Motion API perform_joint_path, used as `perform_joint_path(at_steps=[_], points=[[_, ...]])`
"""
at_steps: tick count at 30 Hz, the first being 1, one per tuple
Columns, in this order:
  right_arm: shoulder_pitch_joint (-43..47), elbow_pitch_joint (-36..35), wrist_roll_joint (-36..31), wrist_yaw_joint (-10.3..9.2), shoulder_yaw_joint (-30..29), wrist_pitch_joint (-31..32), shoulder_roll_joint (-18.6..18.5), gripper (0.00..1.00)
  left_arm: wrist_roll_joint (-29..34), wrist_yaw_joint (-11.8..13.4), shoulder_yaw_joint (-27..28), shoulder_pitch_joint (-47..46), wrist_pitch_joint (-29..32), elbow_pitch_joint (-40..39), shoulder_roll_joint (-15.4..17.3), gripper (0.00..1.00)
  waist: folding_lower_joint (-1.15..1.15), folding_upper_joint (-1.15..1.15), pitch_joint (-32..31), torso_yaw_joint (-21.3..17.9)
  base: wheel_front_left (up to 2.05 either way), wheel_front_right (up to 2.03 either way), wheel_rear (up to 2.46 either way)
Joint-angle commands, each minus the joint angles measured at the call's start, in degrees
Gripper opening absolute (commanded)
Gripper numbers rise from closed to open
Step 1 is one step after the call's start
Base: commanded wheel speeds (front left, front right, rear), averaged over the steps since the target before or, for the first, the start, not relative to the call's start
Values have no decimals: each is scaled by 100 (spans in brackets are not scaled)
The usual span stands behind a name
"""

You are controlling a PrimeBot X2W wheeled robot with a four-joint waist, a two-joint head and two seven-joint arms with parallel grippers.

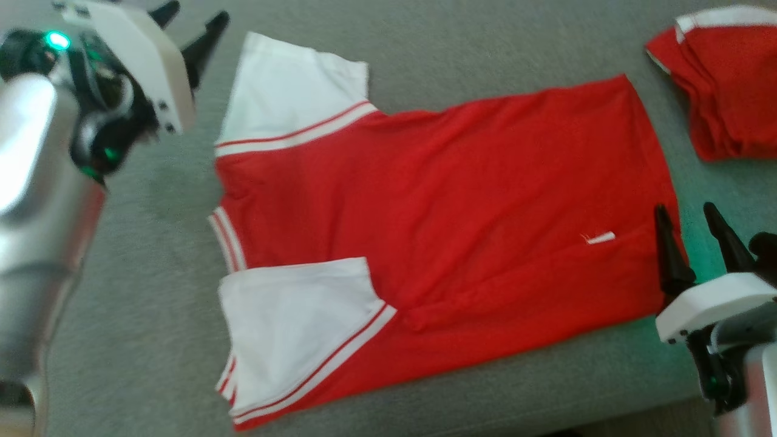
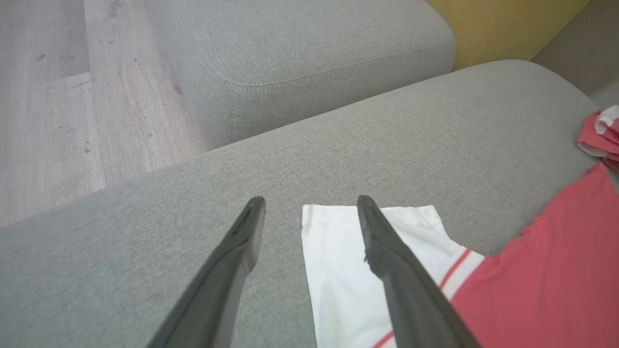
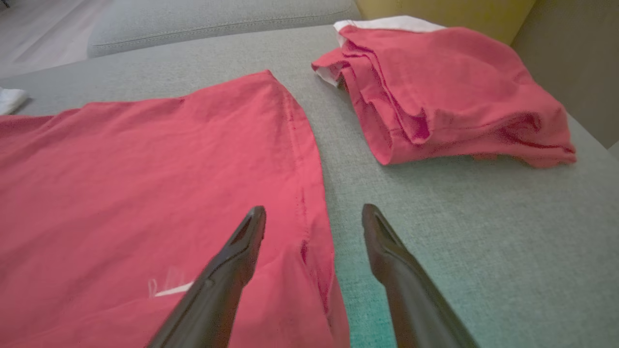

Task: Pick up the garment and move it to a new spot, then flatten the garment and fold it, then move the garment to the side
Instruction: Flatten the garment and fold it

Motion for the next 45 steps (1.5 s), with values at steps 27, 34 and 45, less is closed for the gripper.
perform_joint_path(at_steps=[27,34,45], points=[[-528,413,105,-5,111,-516,19,100,-379,-75,-808,-1339,810,1475,639,60,-2,0,890,-863,0,0,0],[-587,387,85,-5,125,-500,21,100,-602,-75,-887,-1344,747,1400,606,0,-2,0,918,-827,0,0,0],[-1727,748,241,-5,310,-44,-290,100,-950,-75,-1348,-1271,289,564,729,0,-2,0,562,-565,0,0,0]])
